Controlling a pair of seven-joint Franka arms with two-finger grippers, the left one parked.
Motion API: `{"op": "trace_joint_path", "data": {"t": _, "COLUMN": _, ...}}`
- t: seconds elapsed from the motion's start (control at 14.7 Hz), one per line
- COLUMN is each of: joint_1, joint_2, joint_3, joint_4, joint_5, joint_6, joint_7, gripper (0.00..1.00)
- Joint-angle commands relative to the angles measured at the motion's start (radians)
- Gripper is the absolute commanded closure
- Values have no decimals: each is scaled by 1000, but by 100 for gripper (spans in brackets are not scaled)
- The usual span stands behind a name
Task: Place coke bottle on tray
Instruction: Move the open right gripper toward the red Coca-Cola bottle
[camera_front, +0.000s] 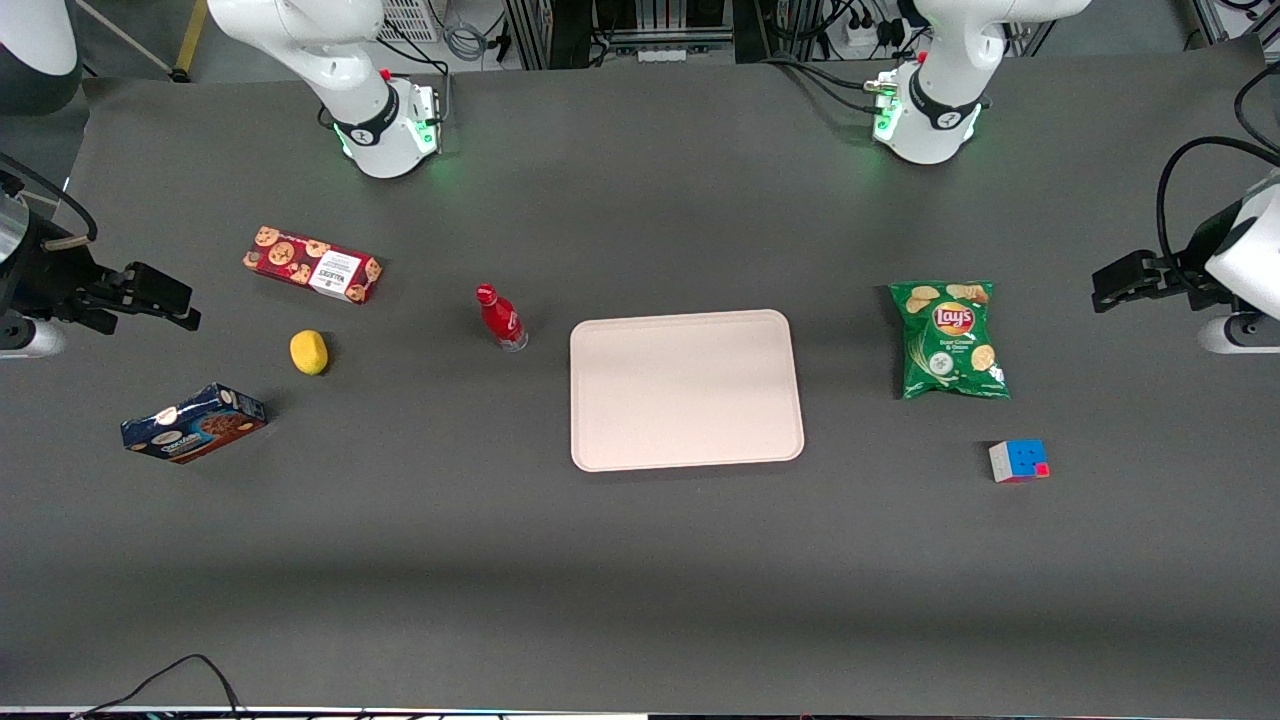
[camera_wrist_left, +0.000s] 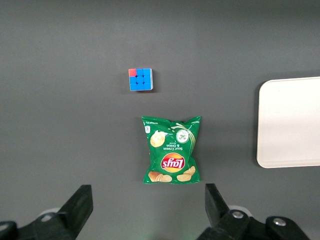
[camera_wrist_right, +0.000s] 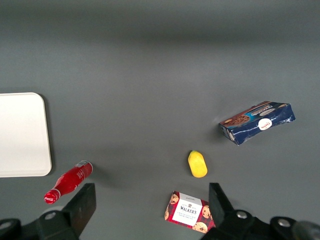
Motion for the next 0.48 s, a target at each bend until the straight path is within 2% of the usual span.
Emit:
{"op": "trace_joint_path", "data": {"t": 0.0, "joint_1": -10, "joint_2": -6, "joint_3": 11, "joint_4": -1, "joint_5": -21, "joint_6": 9, "joint_7": 16, "gripper": 0}}
{"op": "trace_joint_path", "data": {"t": 0.2, "joint_1": -7, "joint_2": -9, "joint_3": 22, "joint_4": 1, "joint_5": -11, "joint_6": 6, "joint_7": 13, "gripper": 0}}
{"op": "trace_joint_path", "data": {"t": 0.41, "joint_1": -2, "joint_2": -12, "joint_3": 111, "joint_4": -62, "joint_5": -3, "joint_6": 17, "joint_7": 97, "gripper": 0}}
